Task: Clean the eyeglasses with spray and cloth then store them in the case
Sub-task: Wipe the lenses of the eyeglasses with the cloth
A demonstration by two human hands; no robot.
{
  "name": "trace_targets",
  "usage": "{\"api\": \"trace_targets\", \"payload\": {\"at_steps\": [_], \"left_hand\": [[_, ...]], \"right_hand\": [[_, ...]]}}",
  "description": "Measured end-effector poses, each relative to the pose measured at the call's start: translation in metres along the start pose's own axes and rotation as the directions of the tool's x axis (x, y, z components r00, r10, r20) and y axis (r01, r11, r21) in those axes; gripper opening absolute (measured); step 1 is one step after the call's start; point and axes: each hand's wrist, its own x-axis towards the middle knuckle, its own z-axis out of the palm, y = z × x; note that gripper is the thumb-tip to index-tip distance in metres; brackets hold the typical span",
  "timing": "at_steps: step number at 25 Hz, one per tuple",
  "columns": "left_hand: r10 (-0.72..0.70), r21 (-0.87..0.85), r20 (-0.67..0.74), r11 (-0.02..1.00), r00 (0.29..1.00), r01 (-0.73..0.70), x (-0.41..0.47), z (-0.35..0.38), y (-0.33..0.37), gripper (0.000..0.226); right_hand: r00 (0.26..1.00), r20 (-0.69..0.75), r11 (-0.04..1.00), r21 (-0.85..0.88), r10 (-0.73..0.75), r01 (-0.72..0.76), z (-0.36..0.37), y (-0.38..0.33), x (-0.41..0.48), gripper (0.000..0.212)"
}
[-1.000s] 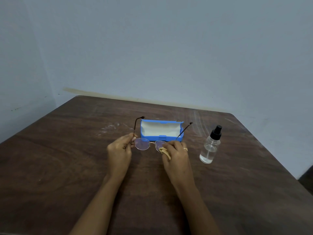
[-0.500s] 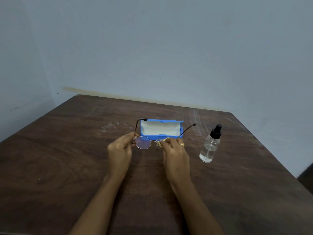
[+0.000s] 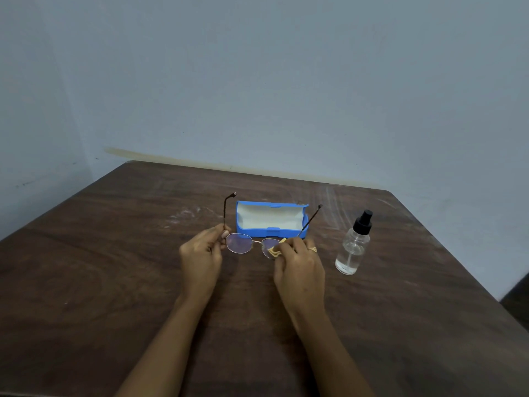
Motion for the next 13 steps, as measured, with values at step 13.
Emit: {"api": "trace_targets", "payload": {"at_steps": [13], "left_hand": [[-0.048,-0.046,-0.004,0.998,0.999,0.048,-0.0001,-0.0018,0.0017,0.026]], "right_hand": [[0.840,0.134,0.475,0.772,0.527,-0.421,-0.0059,0.0100,0.0041,0.030]]}}
